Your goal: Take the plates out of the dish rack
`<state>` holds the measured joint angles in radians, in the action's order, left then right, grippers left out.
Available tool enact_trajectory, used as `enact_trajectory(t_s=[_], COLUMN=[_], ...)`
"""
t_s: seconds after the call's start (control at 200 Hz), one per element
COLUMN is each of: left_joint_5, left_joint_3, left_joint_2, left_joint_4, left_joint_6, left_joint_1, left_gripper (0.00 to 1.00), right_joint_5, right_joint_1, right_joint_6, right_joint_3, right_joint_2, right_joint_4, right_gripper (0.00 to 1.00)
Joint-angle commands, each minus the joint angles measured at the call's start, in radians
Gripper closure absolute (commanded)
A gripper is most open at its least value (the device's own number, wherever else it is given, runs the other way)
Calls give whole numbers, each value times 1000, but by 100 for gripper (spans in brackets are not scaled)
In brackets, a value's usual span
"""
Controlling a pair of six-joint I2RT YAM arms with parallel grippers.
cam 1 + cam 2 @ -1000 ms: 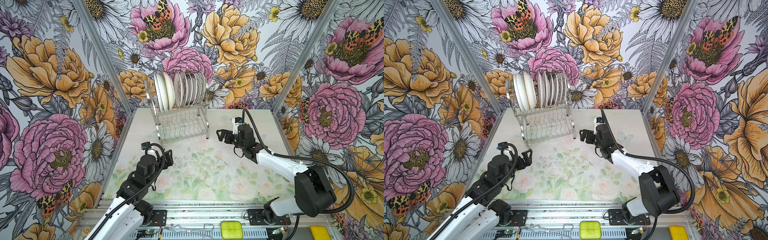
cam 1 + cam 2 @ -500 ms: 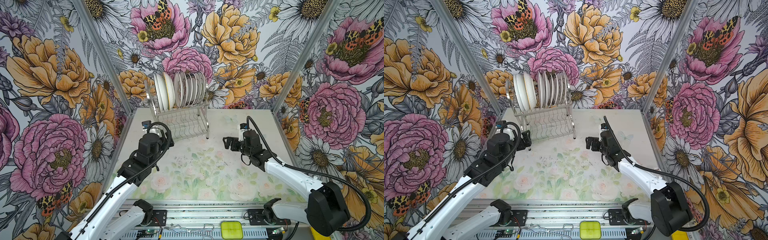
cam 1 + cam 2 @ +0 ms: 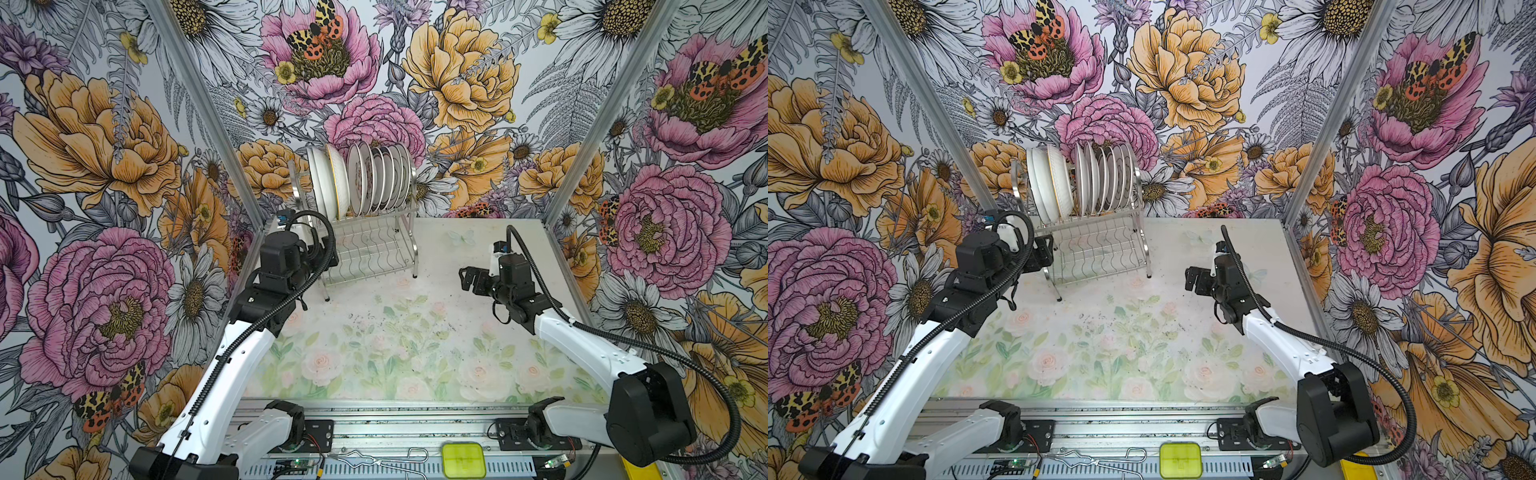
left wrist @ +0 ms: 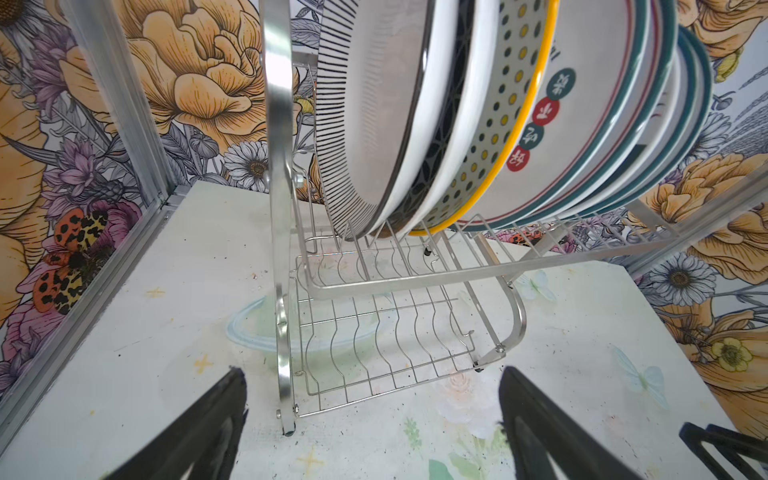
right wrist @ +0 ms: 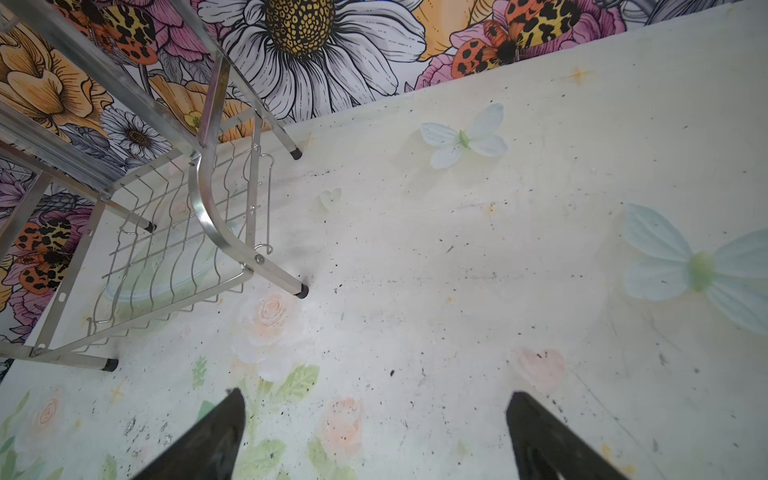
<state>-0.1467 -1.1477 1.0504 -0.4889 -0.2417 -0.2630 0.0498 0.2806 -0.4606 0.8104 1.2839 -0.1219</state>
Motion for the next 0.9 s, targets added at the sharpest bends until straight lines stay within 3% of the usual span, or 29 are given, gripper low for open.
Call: enact_trajectory(t_s=[0.0, 0.515, 0.896], left_joint_5=[55, 5, 100], left_joint_3=[-23, -48, -74], left_joint_2=[13, 14, 8], left_joint_4=[44, 28, 6], left_joint_6=[62, 98, 132], left_joint_1=[10, 20, 102], left_gripper=[6, 9, 13], right_joint_5=[33, 83, 91], right_joint_1=[-12, -33, -33], right_joint_6=[28, 43, 62], right_joint_3=[39, 112, 136], right_joint_2=[17, 74, 101], right_joint_4=[7, 7, 7], right_gripper=[0, 1, 1])
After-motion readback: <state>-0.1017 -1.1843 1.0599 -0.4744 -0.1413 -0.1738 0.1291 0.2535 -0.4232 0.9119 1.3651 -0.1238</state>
